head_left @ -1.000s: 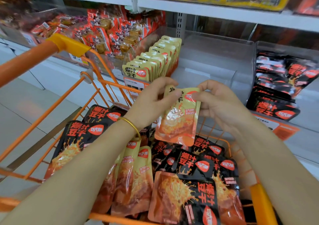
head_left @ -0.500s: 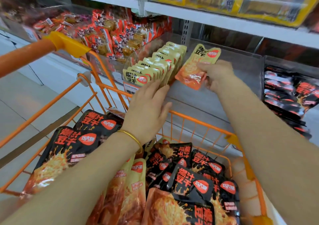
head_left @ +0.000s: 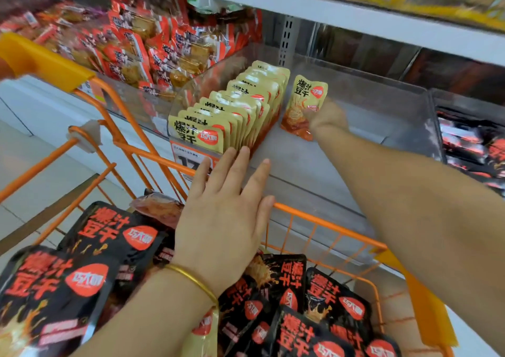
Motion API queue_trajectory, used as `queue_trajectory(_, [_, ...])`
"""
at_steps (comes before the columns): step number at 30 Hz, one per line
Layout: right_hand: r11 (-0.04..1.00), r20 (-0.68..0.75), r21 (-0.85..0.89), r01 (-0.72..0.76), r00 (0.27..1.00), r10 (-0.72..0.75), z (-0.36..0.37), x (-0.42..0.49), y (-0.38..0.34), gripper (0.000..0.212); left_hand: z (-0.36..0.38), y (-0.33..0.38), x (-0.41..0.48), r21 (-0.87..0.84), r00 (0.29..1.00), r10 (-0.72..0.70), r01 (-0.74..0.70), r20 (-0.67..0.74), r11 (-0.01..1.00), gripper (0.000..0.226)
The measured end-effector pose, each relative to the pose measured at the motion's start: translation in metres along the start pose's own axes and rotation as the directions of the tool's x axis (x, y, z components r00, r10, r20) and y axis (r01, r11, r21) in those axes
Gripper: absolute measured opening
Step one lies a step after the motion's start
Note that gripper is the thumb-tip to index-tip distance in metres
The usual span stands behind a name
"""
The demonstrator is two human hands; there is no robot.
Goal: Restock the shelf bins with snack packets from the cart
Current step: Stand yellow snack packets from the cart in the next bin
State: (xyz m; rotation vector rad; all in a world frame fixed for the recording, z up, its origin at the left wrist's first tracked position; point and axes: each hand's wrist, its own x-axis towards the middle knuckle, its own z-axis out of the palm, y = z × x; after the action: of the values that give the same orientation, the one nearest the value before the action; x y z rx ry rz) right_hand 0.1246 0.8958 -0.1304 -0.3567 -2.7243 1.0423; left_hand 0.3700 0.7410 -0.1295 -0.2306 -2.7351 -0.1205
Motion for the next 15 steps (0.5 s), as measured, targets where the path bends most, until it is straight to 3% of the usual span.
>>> queue_trajectory(10, [0.965,0.042,0.227,-0.132,0.991,0.126,0.014,0.012,-0.013,0.037,0.002,0.001,0.000,0.015,0.999,-0.004,0.005,-0.033,1.000,0.053])
queue_trajectory(15, [0.950,0.031,0.240,-0.197,0.980,0.196,0.003,0.008,-0.010,0.066,0.002,0.001,0.001,-0.005,0.999,-0.007,0.007,-0.053,1.000,0.053])
